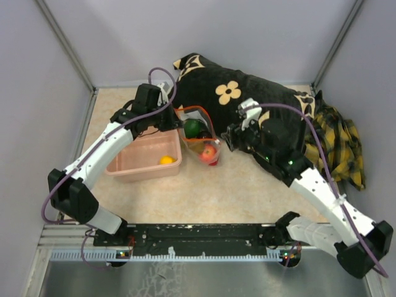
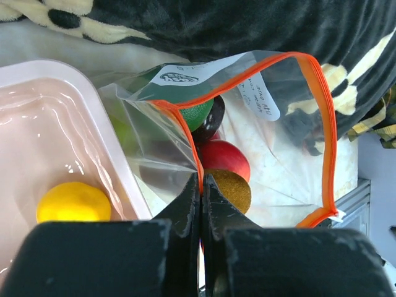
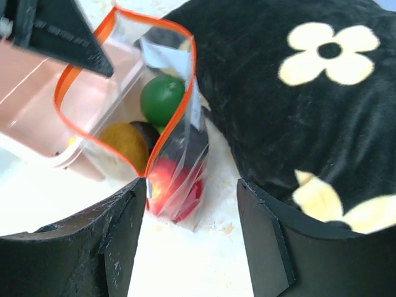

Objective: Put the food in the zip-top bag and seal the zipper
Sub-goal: Zip the zipper food storage bag at the center of the board.

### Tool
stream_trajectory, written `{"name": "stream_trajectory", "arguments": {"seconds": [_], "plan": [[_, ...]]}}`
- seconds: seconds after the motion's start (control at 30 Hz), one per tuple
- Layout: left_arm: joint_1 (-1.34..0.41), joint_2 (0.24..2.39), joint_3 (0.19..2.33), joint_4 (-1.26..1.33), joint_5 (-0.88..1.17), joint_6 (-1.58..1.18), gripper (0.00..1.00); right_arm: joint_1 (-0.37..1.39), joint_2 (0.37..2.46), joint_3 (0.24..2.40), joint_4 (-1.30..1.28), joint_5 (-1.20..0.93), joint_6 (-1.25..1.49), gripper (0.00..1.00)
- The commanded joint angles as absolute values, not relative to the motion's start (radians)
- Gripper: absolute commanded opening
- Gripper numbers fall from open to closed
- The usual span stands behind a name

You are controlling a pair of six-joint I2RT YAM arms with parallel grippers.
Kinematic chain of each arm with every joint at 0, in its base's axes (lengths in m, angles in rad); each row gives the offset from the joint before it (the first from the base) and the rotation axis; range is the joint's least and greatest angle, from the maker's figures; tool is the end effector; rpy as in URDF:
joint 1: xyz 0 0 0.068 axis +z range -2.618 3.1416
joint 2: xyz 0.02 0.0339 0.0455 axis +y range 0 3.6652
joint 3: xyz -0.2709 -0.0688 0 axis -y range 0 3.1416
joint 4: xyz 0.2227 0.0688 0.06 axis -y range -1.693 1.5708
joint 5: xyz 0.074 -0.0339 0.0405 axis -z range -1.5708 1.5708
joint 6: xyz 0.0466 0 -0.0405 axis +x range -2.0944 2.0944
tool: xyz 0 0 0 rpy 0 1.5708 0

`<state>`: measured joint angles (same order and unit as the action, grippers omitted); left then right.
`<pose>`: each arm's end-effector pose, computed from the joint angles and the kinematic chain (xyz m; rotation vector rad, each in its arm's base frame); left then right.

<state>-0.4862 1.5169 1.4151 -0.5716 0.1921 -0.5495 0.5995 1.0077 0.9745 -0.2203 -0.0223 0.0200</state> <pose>0.2846 -0.1605 0.3464 0.0345 2.3453 -0.7545 0.1783 0.1231 0.3649 -0.5434 1.7666 0.4557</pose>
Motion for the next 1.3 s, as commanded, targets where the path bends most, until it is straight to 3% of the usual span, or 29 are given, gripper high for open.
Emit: {"name": "stream_trajectory", "arguments": {"seconds": [0.0,0.27,0.5,0.77,0.93,1.17,1.27], "plan": [[-0.485,1.514,1.466,-0.583,0.212,-0.574,0.00,0.595,0.909,0.828,-0.037,-0.185,-0.113,0.61],[-0.471,1.510,1.465,-0.588,0.224,-0.598,0.00,0.595,0.863,0.554,0.283,-0.410,-0.101,0.55],[-0.468,1.509,1.450,-0.577,0.232,-0.603,0.00,0.595,0.928,0.382,0.640,-0.300,-0.065,0.51],[-0.466,1.511,1.445,-0.579,0.236,-0.597,0.00,0.595,1.112,0.354,0.959,-0.275,-0.016,0.45],[-0.464,1.506,1.435,-0.582,0.225,-0.595,0.00,0.595,1.157,0.386,0.999,-0.270,-0.020,0.41],[-0.461,1.496,1.418,-0.581,0.207,-0.590,0.00,0.595,1.129,0.395,0.935,-0.281,-0.034,0.19],[-0.458,1.491,1.415,-0.589,0.196,-0.582,0.00,0.595,1.091,0.406,0.890,-0.255,-0.048,0.14]]}}
